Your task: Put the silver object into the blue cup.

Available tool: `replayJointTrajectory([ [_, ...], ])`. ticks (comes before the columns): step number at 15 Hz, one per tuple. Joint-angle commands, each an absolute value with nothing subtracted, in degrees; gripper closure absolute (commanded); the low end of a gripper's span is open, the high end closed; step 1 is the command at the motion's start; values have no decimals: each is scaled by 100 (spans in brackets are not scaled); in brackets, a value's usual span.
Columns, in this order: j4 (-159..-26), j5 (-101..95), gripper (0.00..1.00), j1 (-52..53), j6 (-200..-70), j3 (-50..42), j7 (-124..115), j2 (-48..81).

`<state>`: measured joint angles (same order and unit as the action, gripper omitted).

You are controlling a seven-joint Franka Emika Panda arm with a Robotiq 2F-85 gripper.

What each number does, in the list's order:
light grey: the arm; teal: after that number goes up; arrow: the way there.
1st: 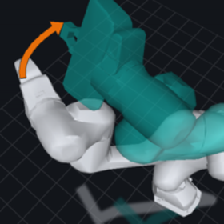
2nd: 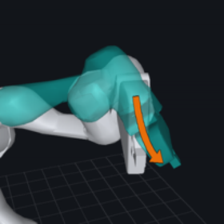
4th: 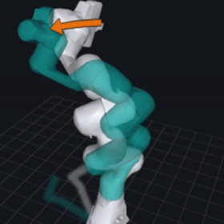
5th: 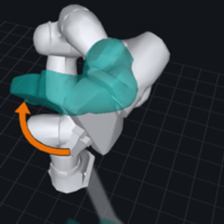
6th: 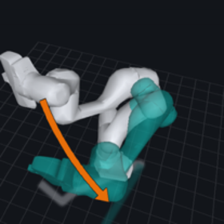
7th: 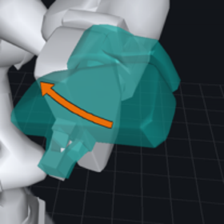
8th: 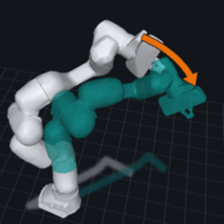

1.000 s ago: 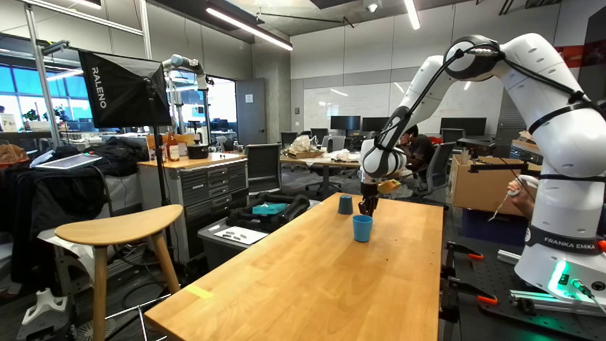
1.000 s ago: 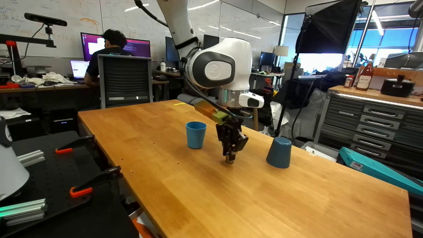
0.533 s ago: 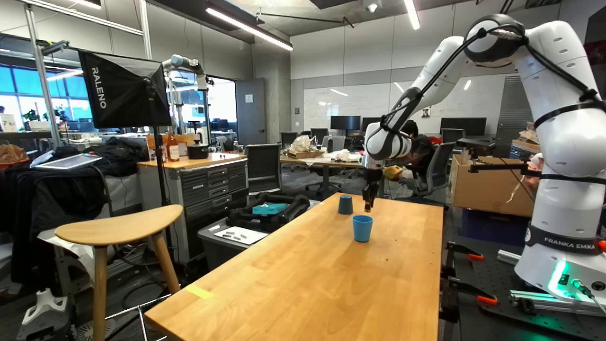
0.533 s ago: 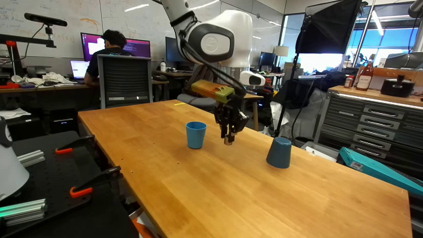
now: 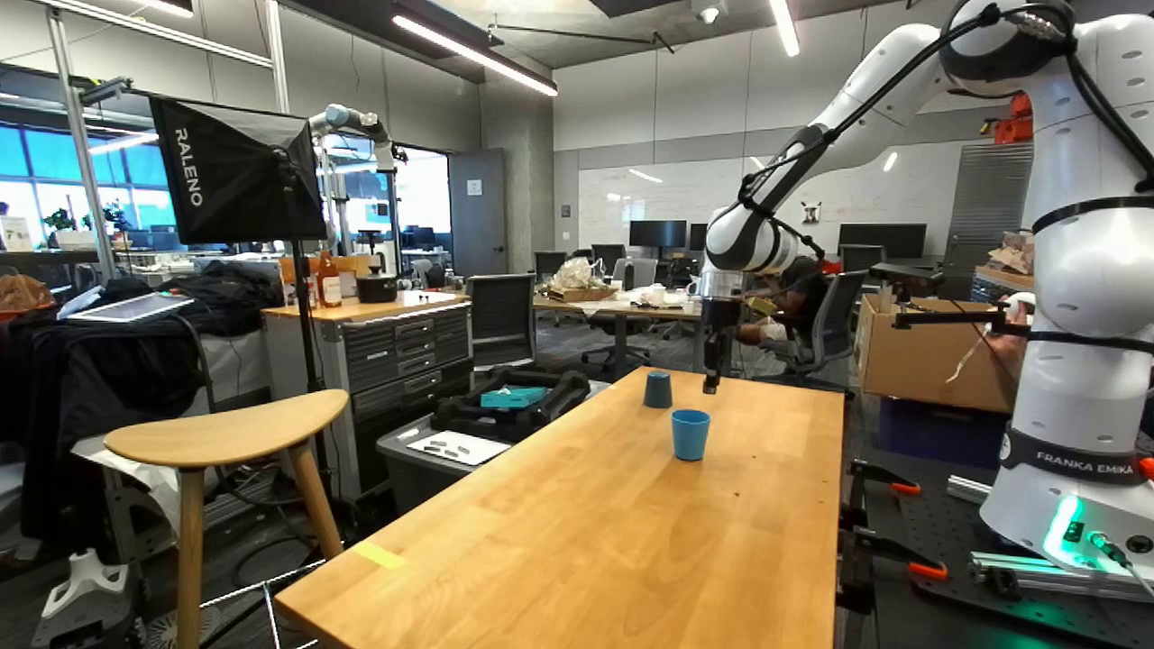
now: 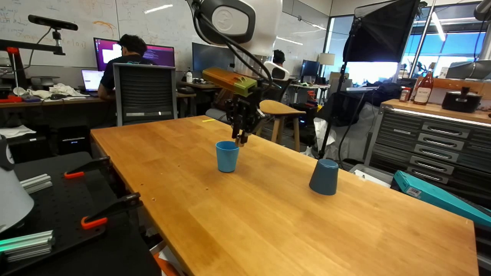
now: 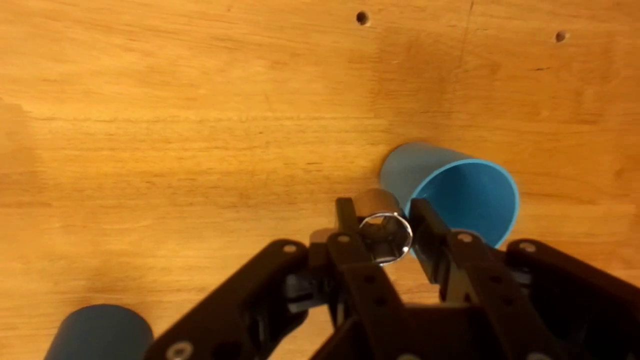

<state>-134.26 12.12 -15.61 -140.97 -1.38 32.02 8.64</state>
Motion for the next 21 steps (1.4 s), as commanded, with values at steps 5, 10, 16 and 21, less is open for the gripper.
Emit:
replayJointTrajectory([
  [5,-13561,2256,92,-1183,-13789,-129,4291,479],
  [10,-13501,2269,92,-1050,-13959,-153,4427,768],
  [16,-13448,2344,92,-1046,-14600,-45,4376,1281],
  [21,-13399,2149,92,-1066,-15285,94,4141,1810],
])
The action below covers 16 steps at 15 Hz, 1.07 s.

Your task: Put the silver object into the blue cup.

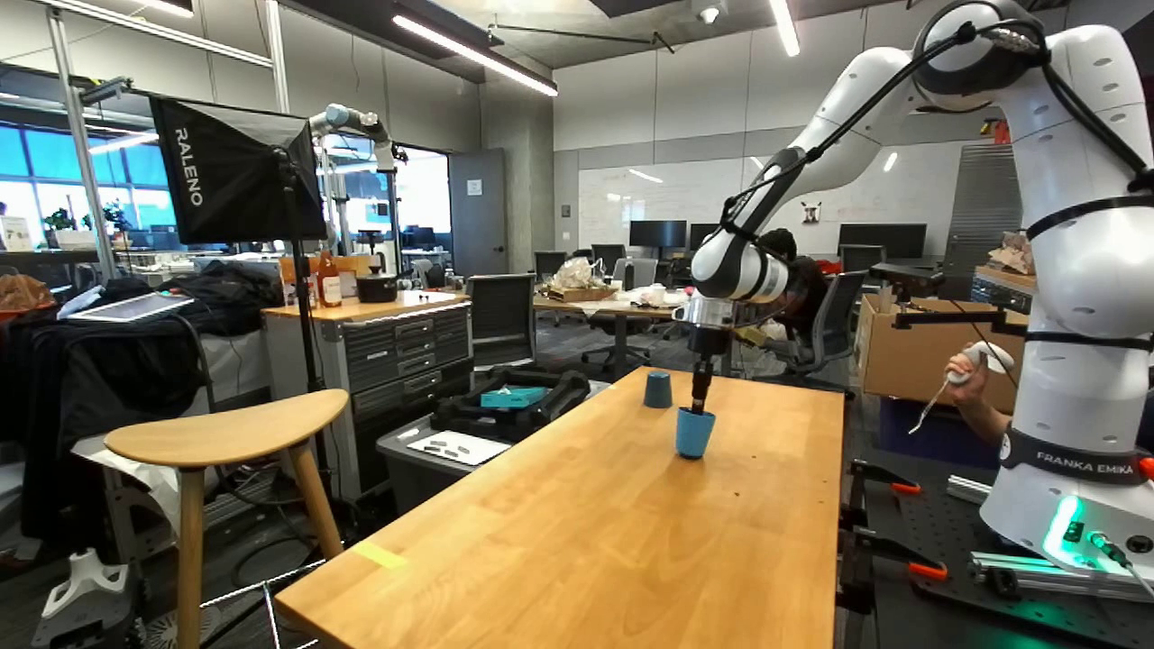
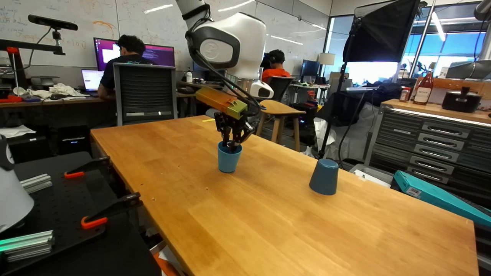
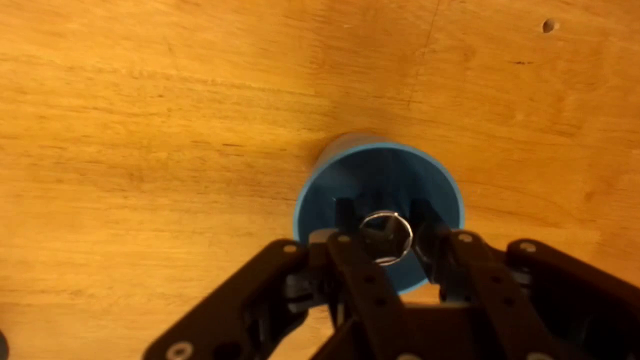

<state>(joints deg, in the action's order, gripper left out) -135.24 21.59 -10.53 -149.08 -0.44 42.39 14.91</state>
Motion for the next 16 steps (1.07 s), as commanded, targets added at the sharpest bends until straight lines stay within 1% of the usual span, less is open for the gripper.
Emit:
replayJointTrajectory([
  [1,-13396,2133,92,-1083,-15401,137,4103,1887],
  [6,-13416,2011,92,-1151,-15643,360,3941,2072],
  [7,-13430,1968,43,-1156,-15627,372,3903,2008],
  [8,-13446,1920,42,-1150,-15563,374,3860,1925],
  [9,-13456,1869,36,-1148,-15533,375,3830,1854],
  [10,-13473,1826,31,-1150,-15461,374,3810,1732],
  [11,-13452,1760,31,-1158,-15368,349,3813,1636],
  [12,-13493,1690,26,-1155,-15331,333,3805,1497],
  [13,-13528,1595,68,-1146,-15279,313,3825,1353],
  [14,-13568,1534,63,-1135,-15261,296,3838,1233],
  [15,-13574,1500,63,-1148,-15086,288,3871,1086],
  [16,-13575,1477,69,-1142,-14948,266,3888,945],
])
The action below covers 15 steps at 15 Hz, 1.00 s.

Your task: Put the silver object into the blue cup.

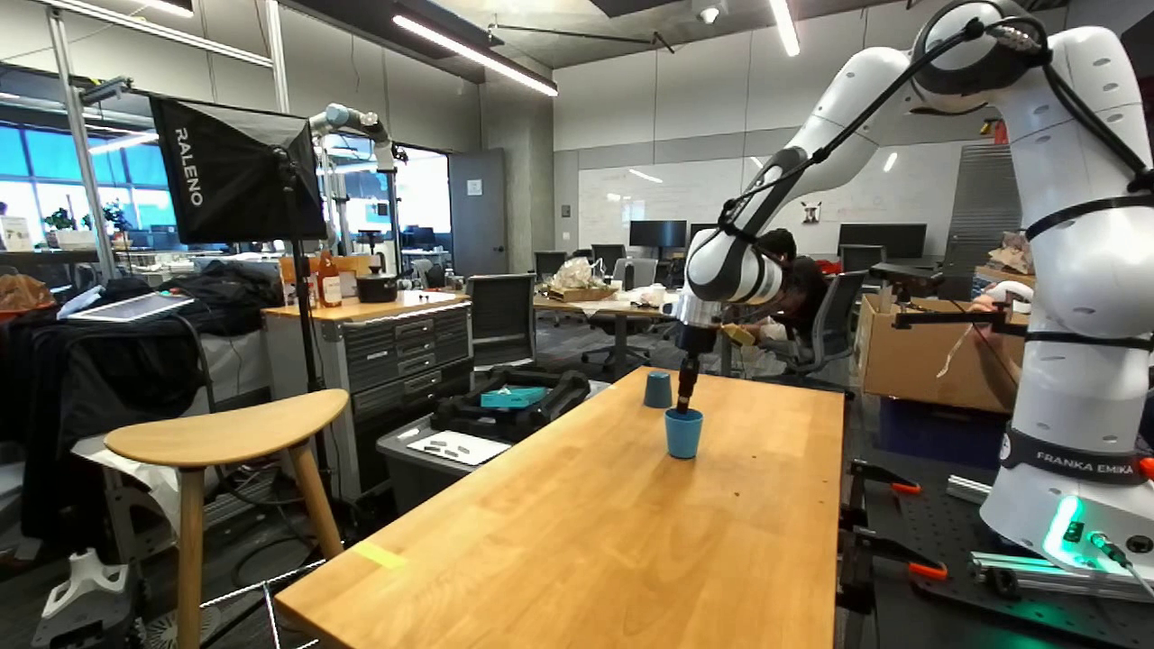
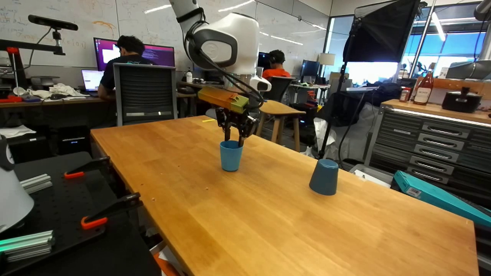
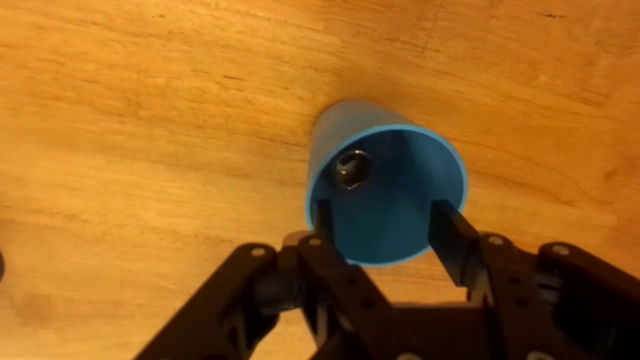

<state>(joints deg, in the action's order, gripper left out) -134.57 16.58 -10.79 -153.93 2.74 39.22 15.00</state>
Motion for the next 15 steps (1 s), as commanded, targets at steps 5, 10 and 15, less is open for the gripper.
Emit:
replayJointTrajectory([
  [5,-13491,1167,57,-1024,-13706,-24,3926,-47],
  [10,-13091,-145,28,-969,-12212,-392,3436,-919],
  [15,-12397,-1149,0,-946,-10781,-485,2814,-1271],
])
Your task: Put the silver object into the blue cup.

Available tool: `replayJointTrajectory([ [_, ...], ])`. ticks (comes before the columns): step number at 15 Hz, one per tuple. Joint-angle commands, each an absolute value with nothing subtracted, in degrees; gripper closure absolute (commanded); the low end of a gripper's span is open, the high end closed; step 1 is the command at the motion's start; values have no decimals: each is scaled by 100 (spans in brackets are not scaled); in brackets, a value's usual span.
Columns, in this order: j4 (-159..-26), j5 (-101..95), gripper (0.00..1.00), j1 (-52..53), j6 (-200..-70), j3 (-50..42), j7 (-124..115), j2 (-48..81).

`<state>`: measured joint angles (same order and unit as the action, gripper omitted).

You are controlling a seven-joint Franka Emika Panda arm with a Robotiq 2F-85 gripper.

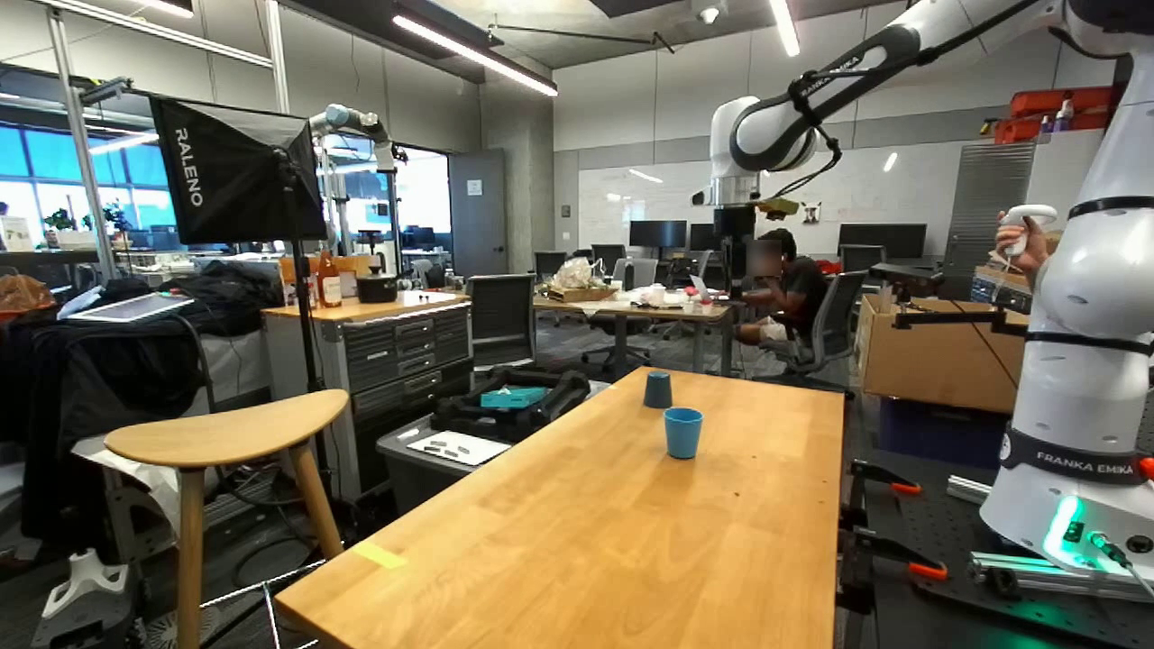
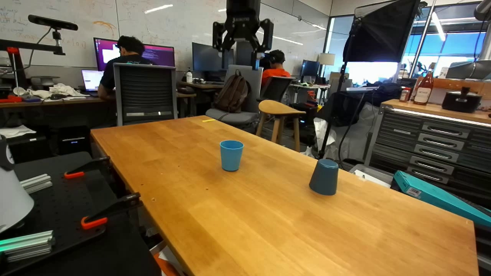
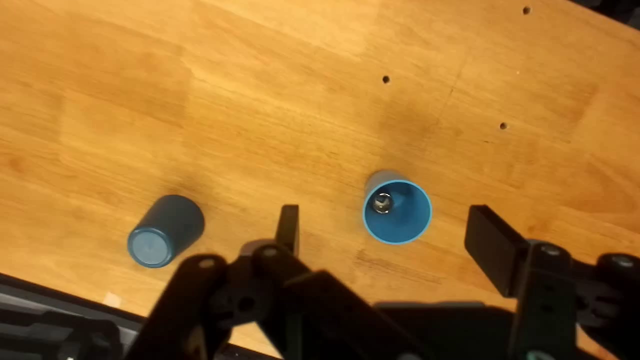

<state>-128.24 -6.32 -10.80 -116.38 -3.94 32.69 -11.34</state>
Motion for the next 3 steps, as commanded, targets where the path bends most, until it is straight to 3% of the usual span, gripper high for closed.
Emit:
replayJointTrajectory([
  [1,-12694,-865,7,-861,-11329,-601,3099,-1212],
  [2,-12587,-982,0,-859,-11094,-601,3001,-1262],
  [3,-12527,-1041,0,-859,-10988,-599,2952,-1287],
])
